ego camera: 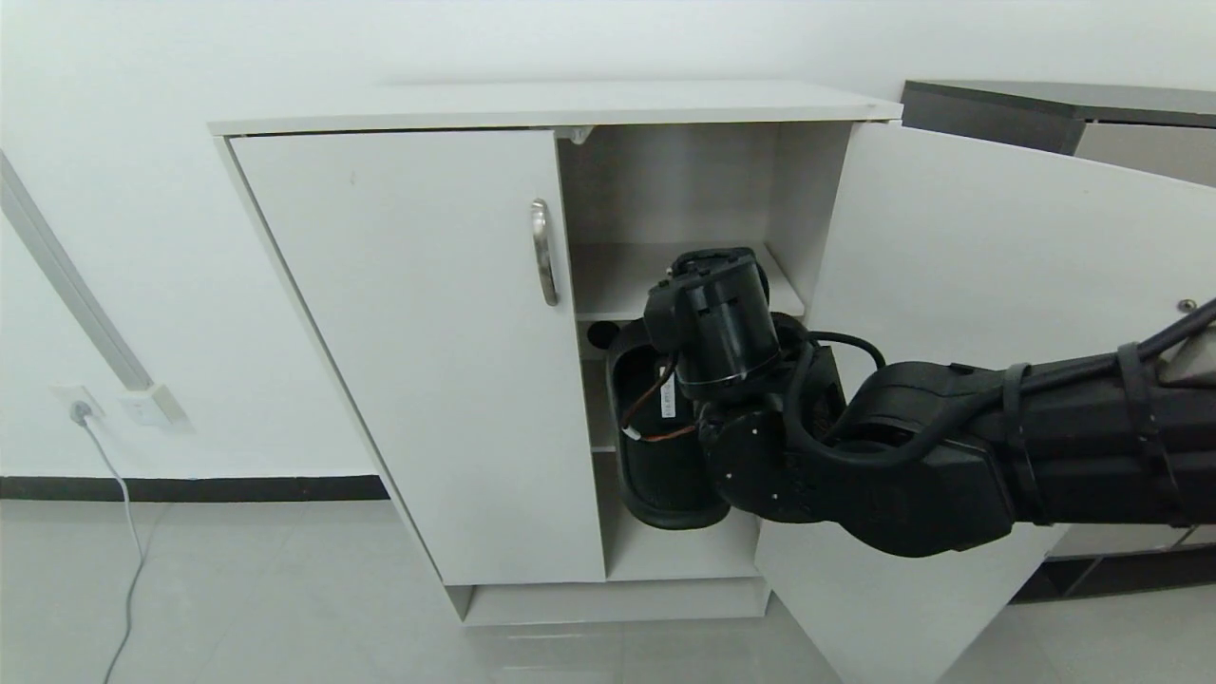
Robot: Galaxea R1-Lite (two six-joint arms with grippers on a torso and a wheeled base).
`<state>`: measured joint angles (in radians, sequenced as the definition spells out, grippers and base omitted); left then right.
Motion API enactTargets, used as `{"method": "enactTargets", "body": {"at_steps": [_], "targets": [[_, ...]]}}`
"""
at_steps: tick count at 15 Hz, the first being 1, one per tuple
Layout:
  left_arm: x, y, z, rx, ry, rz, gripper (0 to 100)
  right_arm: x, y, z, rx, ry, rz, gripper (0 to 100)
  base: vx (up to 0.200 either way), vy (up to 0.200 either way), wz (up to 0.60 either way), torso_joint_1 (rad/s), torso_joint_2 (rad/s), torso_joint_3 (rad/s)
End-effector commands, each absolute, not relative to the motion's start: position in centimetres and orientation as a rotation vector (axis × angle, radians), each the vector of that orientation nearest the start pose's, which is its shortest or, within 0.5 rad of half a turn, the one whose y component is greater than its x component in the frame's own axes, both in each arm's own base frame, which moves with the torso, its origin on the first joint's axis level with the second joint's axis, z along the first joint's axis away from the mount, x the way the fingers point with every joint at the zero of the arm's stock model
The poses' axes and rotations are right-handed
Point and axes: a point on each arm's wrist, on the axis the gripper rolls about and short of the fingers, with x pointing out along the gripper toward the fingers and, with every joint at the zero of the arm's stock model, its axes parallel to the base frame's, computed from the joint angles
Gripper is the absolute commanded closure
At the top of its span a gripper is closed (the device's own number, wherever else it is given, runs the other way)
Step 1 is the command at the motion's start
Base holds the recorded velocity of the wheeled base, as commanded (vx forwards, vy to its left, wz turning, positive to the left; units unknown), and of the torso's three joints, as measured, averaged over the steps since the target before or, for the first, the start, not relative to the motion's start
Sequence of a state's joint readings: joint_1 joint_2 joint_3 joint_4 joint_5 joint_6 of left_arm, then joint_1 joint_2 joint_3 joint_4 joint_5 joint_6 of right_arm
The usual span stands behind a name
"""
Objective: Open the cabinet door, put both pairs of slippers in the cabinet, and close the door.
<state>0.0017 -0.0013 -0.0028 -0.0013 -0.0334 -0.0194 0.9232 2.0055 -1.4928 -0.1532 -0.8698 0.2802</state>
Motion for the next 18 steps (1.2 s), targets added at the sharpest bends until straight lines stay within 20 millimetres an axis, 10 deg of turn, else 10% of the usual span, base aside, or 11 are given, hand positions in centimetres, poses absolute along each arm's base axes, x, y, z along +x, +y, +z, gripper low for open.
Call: {"method": "enactTargets", "body": {"at_steps": [1,18], "targets": [[-2.3,-0.08,7.65,-0.02,-0.004,-0.032,100,25.98,31.41,21.99,0.004,0.224,0.022,100,0.0,0.0,0.0,0.0,0.0,0.0],[-2.3,-0.08,7.65,-0.018,-0.004,-0.032,100,25.97,31.71,21.76,0.0,0.225,0.022,100,0.141,0.0,0.0,0.003,0.0,0.002]]}}
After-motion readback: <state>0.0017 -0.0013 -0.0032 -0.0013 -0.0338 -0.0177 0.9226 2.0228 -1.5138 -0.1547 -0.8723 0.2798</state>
